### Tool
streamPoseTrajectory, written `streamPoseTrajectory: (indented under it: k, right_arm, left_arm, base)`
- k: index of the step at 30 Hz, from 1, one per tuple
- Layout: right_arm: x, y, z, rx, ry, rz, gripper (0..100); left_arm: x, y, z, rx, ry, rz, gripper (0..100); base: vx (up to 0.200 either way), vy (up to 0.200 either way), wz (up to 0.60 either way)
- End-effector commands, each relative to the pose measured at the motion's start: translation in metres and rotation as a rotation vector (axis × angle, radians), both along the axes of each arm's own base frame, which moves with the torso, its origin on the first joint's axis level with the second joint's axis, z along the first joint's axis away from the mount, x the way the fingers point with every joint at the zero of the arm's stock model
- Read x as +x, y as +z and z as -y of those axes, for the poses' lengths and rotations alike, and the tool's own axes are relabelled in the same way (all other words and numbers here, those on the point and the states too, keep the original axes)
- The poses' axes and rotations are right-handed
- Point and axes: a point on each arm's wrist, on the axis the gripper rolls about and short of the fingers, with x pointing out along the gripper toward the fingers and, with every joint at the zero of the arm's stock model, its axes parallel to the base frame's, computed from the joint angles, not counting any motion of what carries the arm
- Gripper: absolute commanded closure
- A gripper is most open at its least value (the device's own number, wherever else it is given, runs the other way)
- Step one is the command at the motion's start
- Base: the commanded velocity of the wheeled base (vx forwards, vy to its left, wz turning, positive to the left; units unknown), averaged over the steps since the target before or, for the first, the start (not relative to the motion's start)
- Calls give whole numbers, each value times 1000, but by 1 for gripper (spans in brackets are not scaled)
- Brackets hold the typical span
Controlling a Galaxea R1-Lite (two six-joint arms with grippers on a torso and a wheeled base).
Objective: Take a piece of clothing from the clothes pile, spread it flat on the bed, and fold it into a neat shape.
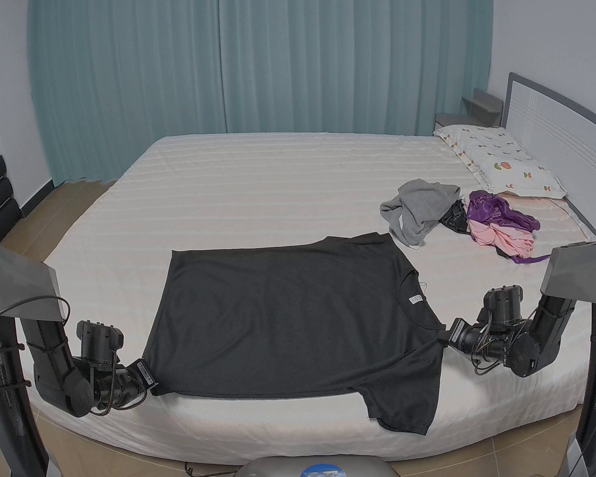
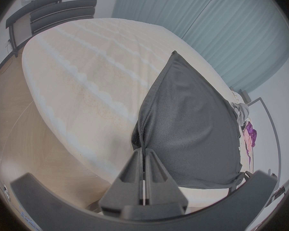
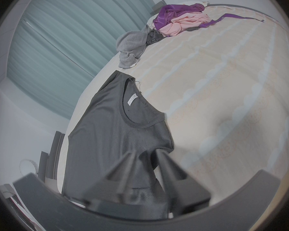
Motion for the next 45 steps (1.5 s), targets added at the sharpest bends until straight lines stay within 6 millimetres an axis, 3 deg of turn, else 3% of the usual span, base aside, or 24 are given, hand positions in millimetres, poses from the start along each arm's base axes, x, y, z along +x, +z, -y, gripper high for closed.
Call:
streamPoseTrajectory:
  k: [1,8,10,12,14,23,41,42,45]
  right_arm:
    - [-9,3,1,-7,37,-7,0]
    - [-44,24,2,34,113,-27,0]
    - [-44,24,2,34,113,-27,0]
    - [-67,17,0,33,200,-97,0]
    - [-74,10,-3,22,231,-124,0]
    - [-78,-10,-18,8,282,-85,0]
    - [-68,-19,-32,-22,297,-69,0]
    - [-68,-20,-32,-22,297,-71,100]
    - [-68,-20,-32,-32,287,-70,100]
  left_arm:
    - [0,-1,0,0,0,-2,100]
    - [0,0,0,-1,1,-1,100]
    - [0,0,0,-1,1,-1,100]
    - [0,0,0,-2,0,-1,100]
    - [0,0,0,-6,-3,-1,100]
    - [-1,0,0,-7,-4,-4,100]
    - [1,0,-4,-7,13,2,100]
    - [1,0,-4,-7,13,2,100]
    - [1,0,-4,-7,13,2,100]
  base:
    - [0,0,0]
    - [0,0,0]
    - [0,0,0]
    - [0,0,0]
    - [0,0,0]
    - [0,0,0]
    - [0,0,0]
    - [0,0,0]
    - [0,0,0]
